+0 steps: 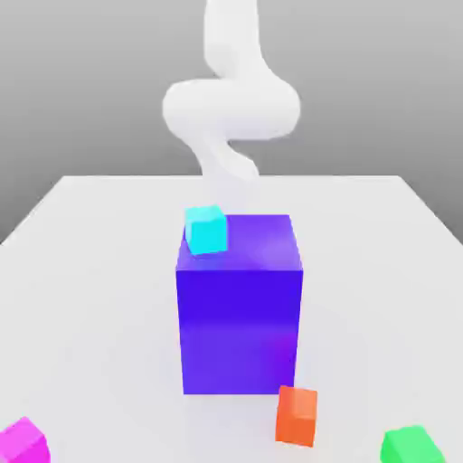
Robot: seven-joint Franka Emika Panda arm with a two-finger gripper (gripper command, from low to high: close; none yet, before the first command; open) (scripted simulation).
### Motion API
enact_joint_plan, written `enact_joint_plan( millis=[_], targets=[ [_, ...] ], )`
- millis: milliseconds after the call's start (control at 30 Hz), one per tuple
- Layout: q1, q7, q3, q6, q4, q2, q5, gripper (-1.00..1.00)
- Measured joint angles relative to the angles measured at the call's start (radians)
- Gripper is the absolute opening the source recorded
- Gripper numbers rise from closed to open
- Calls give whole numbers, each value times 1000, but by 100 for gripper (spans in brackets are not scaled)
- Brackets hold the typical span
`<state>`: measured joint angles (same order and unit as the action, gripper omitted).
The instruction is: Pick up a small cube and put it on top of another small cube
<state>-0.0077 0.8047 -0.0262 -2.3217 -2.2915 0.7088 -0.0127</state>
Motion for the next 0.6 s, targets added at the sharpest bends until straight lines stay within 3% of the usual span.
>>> enact_joint_plan(
  millis=[600],
  targets=[
    [-89, 5, -174, -156, 62, -659, -132, 0]
  ],
)
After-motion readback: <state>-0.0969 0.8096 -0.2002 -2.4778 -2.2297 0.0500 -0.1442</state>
